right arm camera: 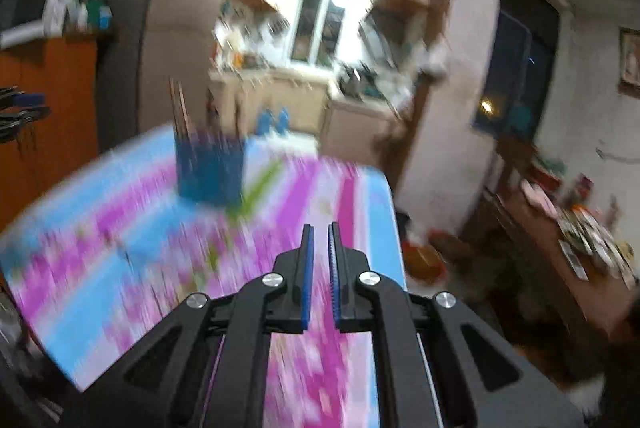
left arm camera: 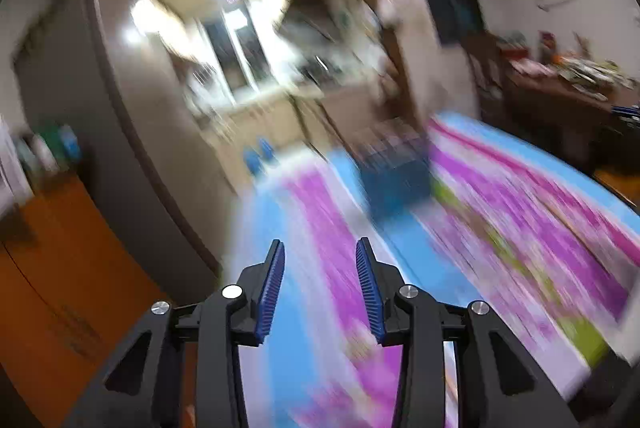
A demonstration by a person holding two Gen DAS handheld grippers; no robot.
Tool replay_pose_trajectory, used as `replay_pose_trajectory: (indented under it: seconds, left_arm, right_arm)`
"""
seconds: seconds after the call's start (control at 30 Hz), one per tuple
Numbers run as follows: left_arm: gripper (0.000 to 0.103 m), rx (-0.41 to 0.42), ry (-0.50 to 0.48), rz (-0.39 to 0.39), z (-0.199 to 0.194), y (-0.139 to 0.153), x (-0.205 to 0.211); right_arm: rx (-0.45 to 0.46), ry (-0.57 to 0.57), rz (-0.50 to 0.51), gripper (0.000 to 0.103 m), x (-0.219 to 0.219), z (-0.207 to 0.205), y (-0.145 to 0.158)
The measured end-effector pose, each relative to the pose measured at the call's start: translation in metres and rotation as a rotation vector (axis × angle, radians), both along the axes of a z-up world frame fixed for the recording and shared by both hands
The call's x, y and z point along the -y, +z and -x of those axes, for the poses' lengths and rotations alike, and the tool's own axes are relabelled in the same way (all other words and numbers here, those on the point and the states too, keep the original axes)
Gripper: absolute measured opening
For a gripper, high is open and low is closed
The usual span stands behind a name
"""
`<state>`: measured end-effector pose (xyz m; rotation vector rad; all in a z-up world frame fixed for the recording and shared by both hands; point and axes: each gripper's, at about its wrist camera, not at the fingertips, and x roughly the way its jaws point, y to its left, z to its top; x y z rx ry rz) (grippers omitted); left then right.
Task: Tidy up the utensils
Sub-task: 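Move both open tools down to the last two chopsticks, then close the left tool on a chopstick while the right tool closes on the other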
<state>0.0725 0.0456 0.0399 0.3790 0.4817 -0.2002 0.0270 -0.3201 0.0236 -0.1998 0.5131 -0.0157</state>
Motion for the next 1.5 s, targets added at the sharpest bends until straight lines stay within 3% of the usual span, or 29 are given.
replay_pose_trajectory:
  seconds: [0.07,0.17,0.23,0.27,0.47,0.67,0.73,0.93,1.17,1.3,1.5]
  left_arm:
    - [0.038,-0.084,0.007,-0.008,0.034,-0.058,0.013]
    - [0.032,-0.171,0.015,0.056,0.065,-0.11,0.022]
    - [0.032,-0.164,0.006,0.078,0.082,-0.13,0.03]
    - [0.032,-0.153,0.002,0.073,0.088,-0.137,0.035]
    - [0.032,-0.138,0.057,0.066,0.083,-0.171,0.046]
    - [0.032,-0.089,0.081,0.096,0.073,-0.174,0.045]
    - [0.032,-0.072,0.091,0.111,0.071,-0.175,0.045]
    - [0.011,-0.068,0.084,0.166,0.067,-0.177,0.049]
    - [0.011,-0.059,0.086,0.158,0.067,-0.179,0.051]
    - [0.011,-0.057,0.086,0.154,0.066,-0.179,0.051]
    - [0.011,-0.053,0.085,0.161,0.067,-0.179,0.051]
  right_arm:
    - [-0.062,-0.035,-0.071,0.006,0.005,0.024,-0.033]
    - [-0.114,-0.093,-0.123,0.009,0.004,0.052,-0.074]
    - [-0.113,-0.119,-0.157,0.039,-0.001,0.066,-0.093]
    - [-0.098,-0.127,-0.165,0.044,-0.004,0.07,-0.099]
    - [-0.084,-0.14,-0.138,0.045,-0.016,0.078,-0.124]
    - [-0.067,-0.136,-0.126,0.045,-0.027,0.082,-0.138]
    - [-0.074,-0.122,-0.134,0.04,-0.032,0.079,-0.14]
    - [-0.107,-0.086,-0.155,0.023,-0.041,0.063,-0.148]
    - [-0.094,-0.082,-0.198,0.021,-0.041,0.05,-0.149]
    - [-0.081,-0.081,-0.205,0.008,-0.044,0.049,-0.152]
    - [-0.055,-0.101,-0.233,0.007,-0.042,0.045,-0.154]
